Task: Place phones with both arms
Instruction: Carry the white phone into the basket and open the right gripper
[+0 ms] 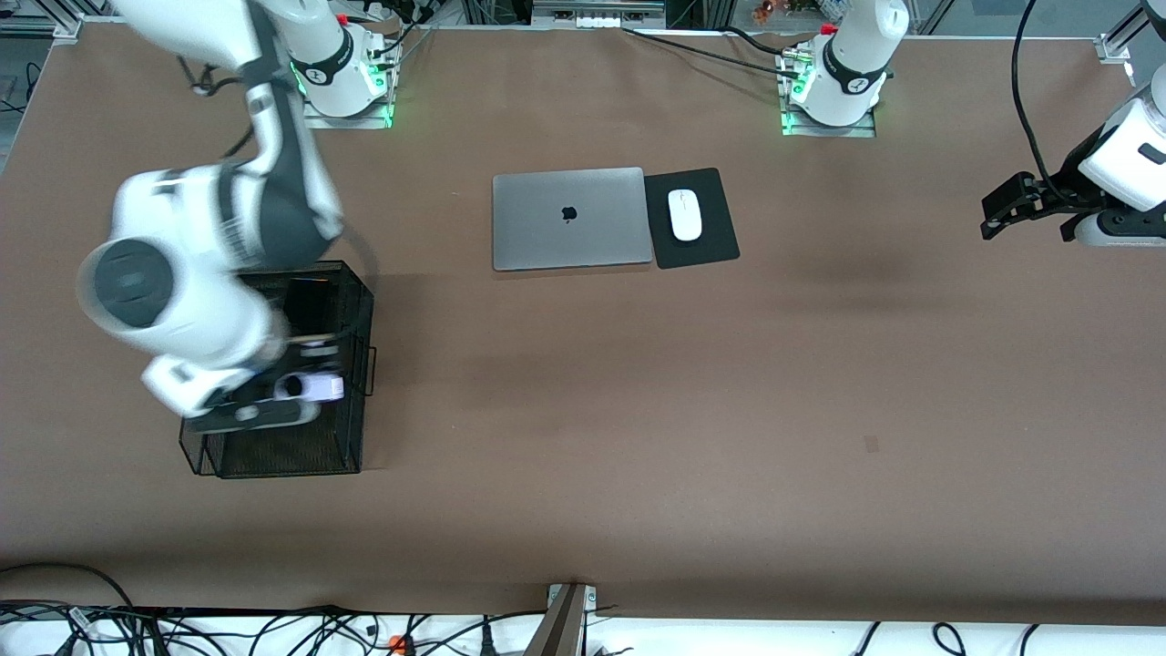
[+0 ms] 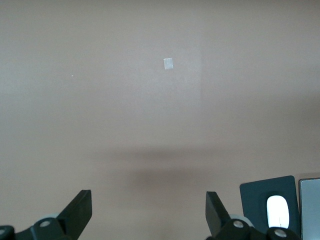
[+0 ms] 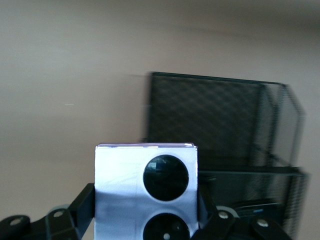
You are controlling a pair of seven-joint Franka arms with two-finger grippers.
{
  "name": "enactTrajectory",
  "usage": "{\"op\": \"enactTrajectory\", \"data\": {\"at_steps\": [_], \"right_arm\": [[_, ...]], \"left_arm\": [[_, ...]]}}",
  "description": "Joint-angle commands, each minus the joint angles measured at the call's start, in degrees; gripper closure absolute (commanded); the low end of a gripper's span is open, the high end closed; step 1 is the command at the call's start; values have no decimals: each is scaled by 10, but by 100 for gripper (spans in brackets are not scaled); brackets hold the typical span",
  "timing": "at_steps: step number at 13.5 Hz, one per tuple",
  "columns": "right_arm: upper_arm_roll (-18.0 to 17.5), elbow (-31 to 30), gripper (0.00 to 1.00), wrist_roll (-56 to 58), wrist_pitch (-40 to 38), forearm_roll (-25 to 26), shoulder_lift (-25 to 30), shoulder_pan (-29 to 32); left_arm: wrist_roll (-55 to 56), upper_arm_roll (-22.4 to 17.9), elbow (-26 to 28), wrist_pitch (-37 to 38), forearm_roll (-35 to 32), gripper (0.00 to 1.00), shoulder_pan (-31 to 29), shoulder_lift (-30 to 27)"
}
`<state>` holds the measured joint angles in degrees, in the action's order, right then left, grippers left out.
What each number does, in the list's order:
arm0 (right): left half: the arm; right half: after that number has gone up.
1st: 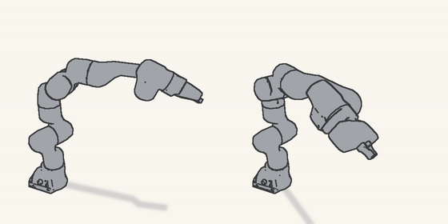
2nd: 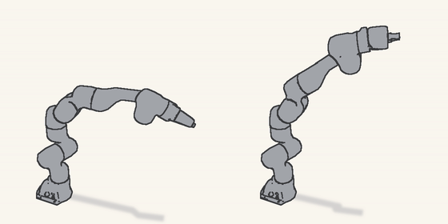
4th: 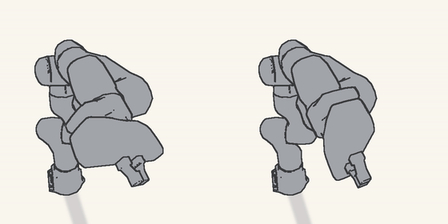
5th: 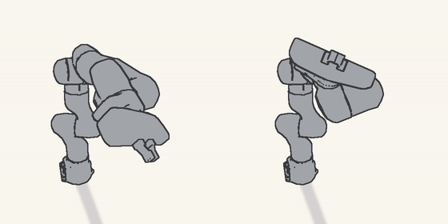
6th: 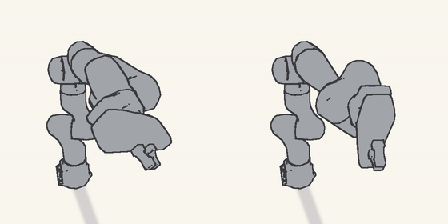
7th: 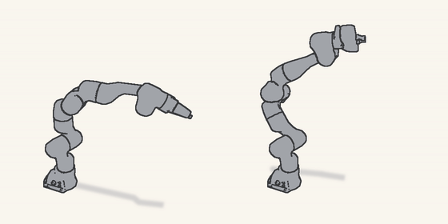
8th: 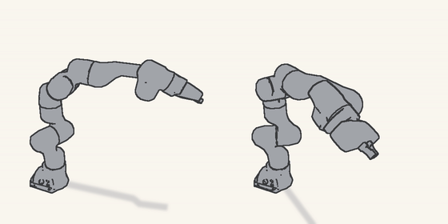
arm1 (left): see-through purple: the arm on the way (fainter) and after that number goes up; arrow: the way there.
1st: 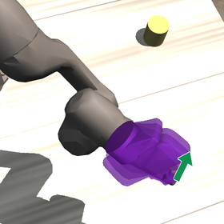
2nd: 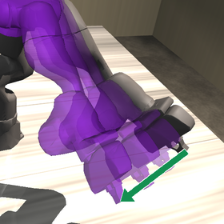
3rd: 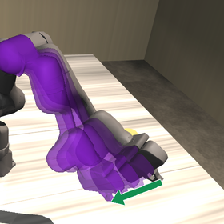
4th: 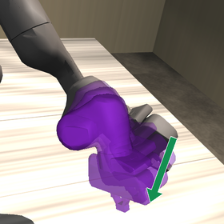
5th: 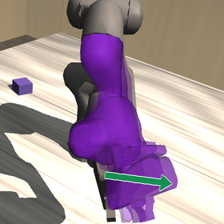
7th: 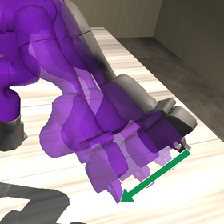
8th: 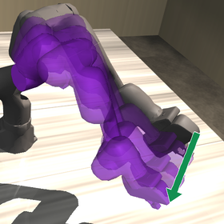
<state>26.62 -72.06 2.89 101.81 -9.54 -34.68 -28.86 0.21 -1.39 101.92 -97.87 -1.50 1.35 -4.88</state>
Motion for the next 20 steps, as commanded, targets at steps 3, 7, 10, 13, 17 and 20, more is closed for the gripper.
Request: {"op": "enactTrajectory", "data": {"at_steps": [3, 7, 10, 13, 17, 20], "right_arm": [[12, 3, 100, 78, 102, -64, -66, 62], [12, 3, 100, 76, 127, -93, -107, 73], [12, 2, 100, 78, 166, -111, -141, 79], [12, -1, 97, 77, 195, -129, -159, 79], [12, -1, 0, 74, 189, -144, -163, 79], [22, 2, 0, 74, 147, -142, -140, 77]], "left_arm": [[-4, 3, 1, 6, -7, 0, -5, -7], [-4, 2, 2, 6, -7, 0, -5, -7], [-4, 2, 2, 6, -7, 0, -5, -7], [-4, 2, 1, 6, -7, 0, -5, -7], [-4, 2, 2, 6, -7, 0, -5, -7], [-4, 2, 2, 6, -7, 0, -5, -7]]}}
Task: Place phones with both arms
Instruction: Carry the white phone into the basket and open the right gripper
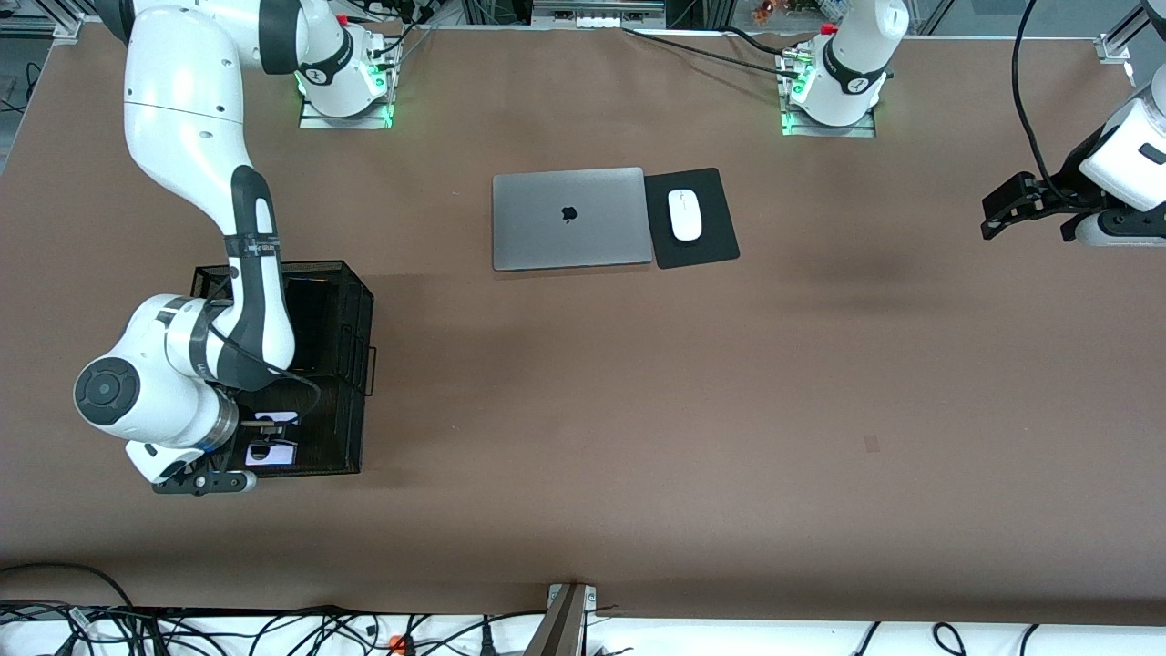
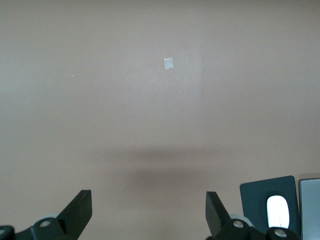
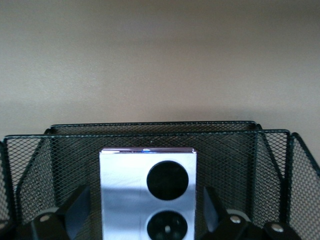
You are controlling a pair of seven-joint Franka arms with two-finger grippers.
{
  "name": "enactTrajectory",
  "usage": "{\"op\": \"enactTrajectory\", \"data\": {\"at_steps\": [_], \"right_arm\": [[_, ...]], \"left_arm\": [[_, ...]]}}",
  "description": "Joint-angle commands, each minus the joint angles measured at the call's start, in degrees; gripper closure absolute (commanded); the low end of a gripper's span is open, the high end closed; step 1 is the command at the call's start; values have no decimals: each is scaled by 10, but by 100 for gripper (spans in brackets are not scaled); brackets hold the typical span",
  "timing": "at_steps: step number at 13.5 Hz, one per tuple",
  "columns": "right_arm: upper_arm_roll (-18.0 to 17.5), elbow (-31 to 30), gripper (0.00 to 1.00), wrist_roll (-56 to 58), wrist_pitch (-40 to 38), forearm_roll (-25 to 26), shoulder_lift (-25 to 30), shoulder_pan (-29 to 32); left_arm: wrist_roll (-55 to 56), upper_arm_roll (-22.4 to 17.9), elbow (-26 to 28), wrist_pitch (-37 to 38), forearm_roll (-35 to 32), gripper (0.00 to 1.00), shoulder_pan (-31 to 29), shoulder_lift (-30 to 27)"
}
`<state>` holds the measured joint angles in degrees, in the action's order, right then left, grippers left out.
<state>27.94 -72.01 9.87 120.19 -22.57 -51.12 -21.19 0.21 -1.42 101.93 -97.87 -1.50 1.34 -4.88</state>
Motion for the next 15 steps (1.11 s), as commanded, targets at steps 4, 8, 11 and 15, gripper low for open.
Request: {"op": "enactTrajectory", "data": {"at_steps": [4, 8, 11, 15], "right_arm": [[24, -1, 0, 1, -161, 17, 115, -4], [8, -120, 0, -20, -211, 86, 258, 0], [-136, -207, 0, -53, -193, 179, 367, 116], [-266, -258, 0, -82, -202, 232, 452, 239]], "left_arm": [[-5, 3, 1, 6, -7, 0, -5, -7], [-4, 2, 1, 6, -7, 0, -5, -7], [-5, 2, 2, 6, -7, 0, -5, -7], [-5, 2, 2, 6, -7, 0, -5, -7]]}}
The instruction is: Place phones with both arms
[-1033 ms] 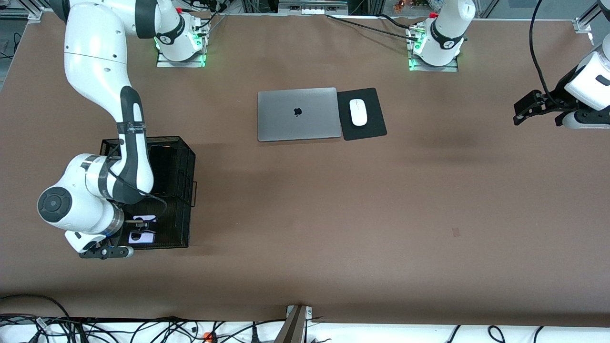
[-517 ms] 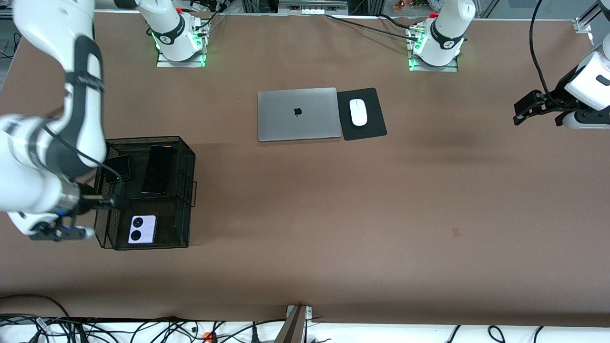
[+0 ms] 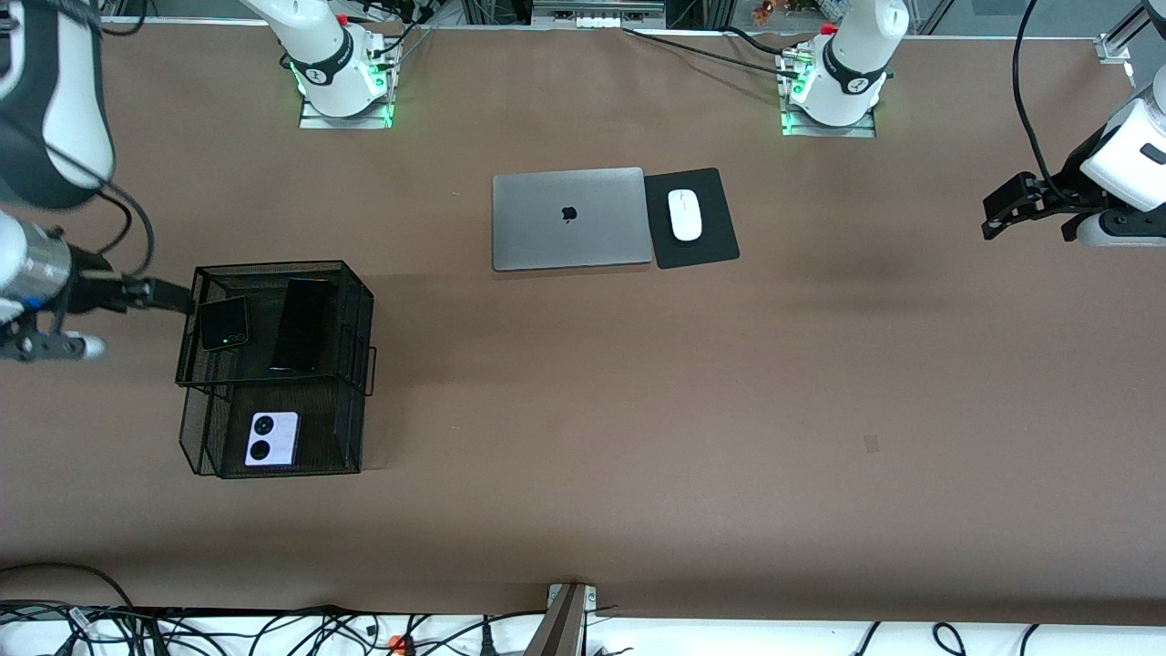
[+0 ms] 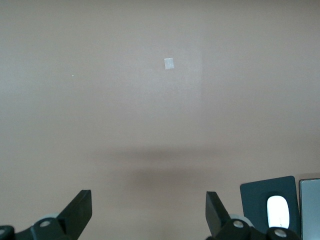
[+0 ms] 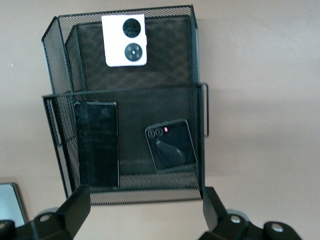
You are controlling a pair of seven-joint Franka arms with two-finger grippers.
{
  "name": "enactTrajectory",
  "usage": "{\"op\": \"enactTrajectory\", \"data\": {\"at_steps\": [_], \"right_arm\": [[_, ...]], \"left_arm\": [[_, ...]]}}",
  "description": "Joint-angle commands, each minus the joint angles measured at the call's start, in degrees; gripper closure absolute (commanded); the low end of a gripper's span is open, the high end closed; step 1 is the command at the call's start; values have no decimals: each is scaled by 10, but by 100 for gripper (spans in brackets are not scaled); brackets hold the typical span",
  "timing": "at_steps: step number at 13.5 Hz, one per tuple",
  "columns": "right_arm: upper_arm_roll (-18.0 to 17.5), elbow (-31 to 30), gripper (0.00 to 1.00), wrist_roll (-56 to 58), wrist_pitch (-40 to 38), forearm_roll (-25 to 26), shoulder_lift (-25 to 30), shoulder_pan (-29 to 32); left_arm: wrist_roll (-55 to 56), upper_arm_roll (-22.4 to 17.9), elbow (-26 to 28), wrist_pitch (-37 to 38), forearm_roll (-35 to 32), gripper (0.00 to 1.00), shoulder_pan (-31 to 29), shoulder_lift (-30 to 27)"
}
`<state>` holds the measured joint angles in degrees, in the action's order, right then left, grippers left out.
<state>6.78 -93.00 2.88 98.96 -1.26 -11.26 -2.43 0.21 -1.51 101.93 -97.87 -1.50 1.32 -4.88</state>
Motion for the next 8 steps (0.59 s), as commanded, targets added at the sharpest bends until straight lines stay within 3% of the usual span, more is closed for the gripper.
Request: {"op": "enactTrajectory", "data": {"at_steps": [1, 8], "right_arm": [[-69, -42, 0, -11, -8, 24, 61, 66], [-70, 28, 0, -10, -100, 39, 79, 67]], "left_arm": [[-5, 3, 1, 6, -7, 0, -4, -7], [-5, 3, 2, 7, -7, 0, -4, -7]]}}
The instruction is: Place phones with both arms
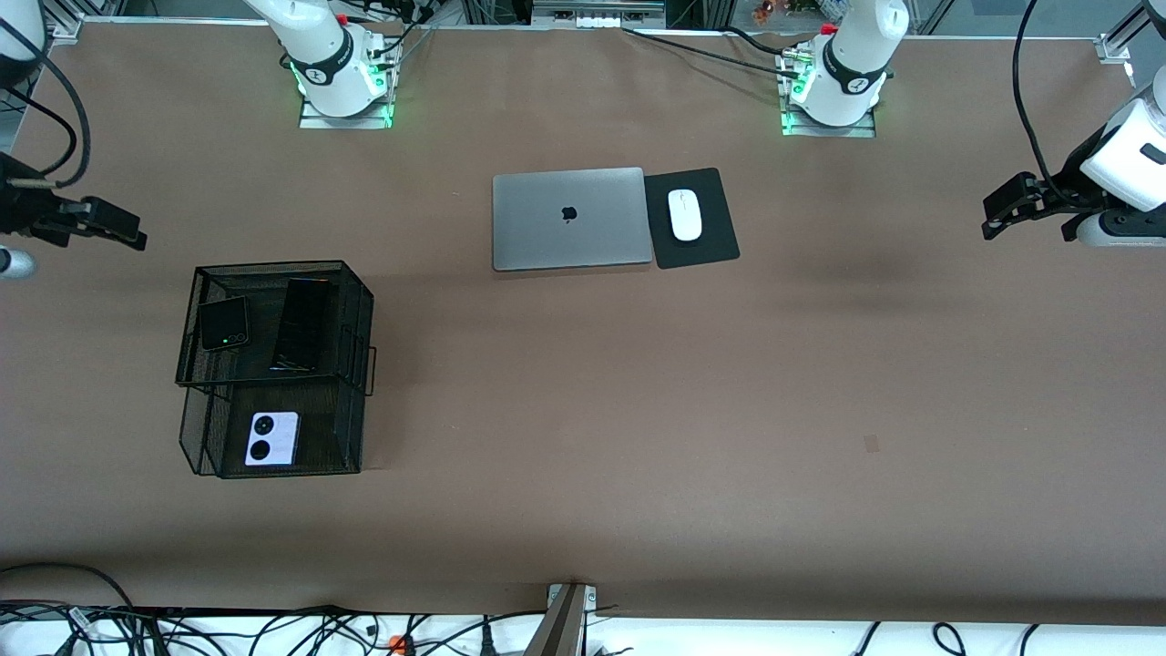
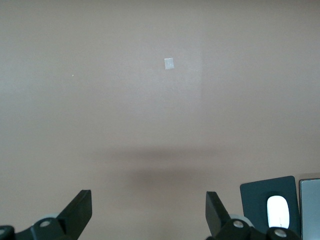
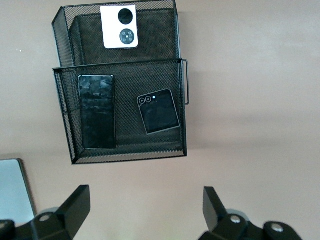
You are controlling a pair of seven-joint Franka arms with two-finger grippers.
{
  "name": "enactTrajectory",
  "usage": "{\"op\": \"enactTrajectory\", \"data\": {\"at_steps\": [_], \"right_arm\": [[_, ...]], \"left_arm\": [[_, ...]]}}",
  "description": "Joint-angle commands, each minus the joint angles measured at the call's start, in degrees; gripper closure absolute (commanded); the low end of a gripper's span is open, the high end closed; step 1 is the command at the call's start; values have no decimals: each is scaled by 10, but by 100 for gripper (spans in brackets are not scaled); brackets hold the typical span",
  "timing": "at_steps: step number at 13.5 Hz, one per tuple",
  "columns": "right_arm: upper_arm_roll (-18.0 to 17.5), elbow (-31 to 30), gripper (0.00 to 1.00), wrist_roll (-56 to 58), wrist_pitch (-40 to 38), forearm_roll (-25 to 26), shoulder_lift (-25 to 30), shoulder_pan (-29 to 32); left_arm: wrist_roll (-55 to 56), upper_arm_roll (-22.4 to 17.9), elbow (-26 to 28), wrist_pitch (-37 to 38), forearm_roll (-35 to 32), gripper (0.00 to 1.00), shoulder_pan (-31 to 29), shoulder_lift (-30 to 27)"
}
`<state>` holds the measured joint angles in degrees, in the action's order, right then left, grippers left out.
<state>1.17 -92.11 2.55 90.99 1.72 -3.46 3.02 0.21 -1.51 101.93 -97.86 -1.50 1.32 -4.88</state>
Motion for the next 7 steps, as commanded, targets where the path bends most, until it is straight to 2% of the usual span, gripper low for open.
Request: {"op": "enactTrajectory", "data": {"at_steps": [1, 7], "right_arm": [[-15, 22, 0, -10, -30, 9, 1, 11], [-15, 22, 0, -11, -31, 1, 0, 12]], "left_arm": [[-5, 3, 1, 6, -7, 0, -4, -7], [-7, 3, 1, 6, -6, 0, -4, -5]]}}
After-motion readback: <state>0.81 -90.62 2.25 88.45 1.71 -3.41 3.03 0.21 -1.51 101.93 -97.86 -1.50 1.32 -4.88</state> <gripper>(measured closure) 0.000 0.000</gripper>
